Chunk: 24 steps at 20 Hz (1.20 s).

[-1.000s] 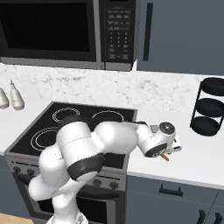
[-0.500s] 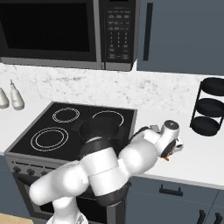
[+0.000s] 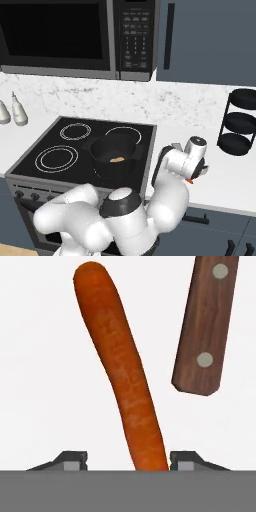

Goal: Put the squash and carrot in the pot. Retrieve the spatula and lightly stir the vegetables in the pot.

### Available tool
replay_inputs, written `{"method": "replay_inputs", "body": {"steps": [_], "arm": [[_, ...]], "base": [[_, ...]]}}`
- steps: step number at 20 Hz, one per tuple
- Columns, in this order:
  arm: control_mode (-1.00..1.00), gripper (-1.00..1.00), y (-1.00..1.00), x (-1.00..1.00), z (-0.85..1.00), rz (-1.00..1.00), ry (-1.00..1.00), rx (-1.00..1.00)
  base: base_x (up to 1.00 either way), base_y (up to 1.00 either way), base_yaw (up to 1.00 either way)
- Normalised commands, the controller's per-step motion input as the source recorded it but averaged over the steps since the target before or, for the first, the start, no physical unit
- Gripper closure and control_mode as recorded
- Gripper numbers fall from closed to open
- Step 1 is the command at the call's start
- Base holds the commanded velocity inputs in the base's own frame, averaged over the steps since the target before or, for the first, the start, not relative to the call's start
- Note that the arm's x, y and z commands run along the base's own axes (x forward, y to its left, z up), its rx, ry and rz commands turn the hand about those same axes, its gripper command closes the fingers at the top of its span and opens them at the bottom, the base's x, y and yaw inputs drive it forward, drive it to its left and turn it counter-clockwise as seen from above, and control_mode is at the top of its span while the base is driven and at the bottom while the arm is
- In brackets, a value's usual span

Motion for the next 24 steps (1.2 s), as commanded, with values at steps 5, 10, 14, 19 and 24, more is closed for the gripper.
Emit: {"method": "replay_inputs", "body": {"steps": [5,10,14,19,24], "arm": [[-1.0,1.0,0.11,-0.6,-0.26,0.0,-0.11,-0.04],[-1.0,1.0,0.0,-0.14,0.05,0.0,-0.07,0.0],[-1.0,1.0,0.0,-0.49,0.81,0.0,-0.1,0.01],[-1.0,1.0,0.0,-0.71,1.0,0.0,-0.03,0.13],[-1.0,1.0,0.34,-0.69,1.0,0.0,0.0,0.11]], "base": [[0.0,0.0,0.0],[0.0,0.0,0.0],[0.0,0.0,0.0],[0.0,0.0,0.0],[0.0,0.0,0.0]]}}
